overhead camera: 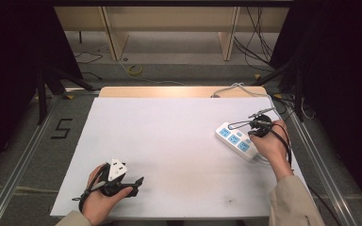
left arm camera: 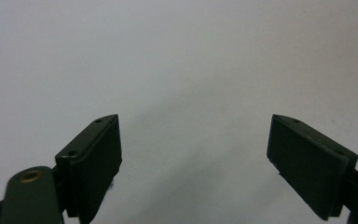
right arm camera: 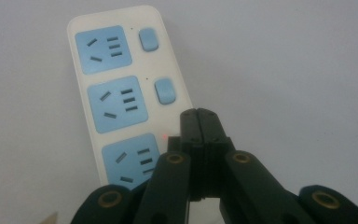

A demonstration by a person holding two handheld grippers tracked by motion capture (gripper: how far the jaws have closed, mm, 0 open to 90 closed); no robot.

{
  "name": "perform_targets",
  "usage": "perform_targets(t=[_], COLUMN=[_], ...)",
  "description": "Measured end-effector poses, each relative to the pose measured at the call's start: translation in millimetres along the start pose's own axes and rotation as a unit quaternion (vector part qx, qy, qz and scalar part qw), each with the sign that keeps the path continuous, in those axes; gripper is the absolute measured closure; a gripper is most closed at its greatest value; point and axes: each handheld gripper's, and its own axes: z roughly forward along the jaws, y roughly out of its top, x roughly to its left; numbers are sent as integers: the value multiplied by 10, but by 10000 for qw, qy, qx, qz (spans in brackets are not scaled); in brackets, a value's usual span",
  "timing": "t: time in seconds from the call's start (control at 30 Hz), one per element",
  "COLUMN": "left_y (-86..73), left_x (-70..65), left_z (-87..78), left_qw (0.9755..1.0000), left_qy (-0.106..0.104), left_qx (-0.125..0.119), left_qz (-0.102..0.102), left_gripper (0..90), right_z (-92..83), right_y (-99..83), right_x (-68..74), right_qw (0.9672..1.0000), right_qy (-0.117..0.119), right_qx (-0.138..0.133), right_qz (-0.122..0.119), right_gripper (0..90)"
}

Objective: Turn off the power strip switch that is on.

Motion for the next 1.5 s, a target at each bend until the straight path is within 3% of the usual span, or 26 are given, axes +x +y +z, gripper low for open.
perform_targets(t=[0.67, 1.5], left_y=[0, 0], left_x=[1, 1], left_z=[0, 1], left_qw=[10000, 10000], left_qy=[-3, -6], left_qx=[0, 0], left_qz=[2, 8], left_gripper=[175, 176], right_z=[134, 206], right_y=[6, 10], right_x=[-25, -6], right_qw=[9996, 9991], right_qy=[64, 105], right_qx=[259, 398], right_qz=[-27, -100], right_gripper=[900, 900])
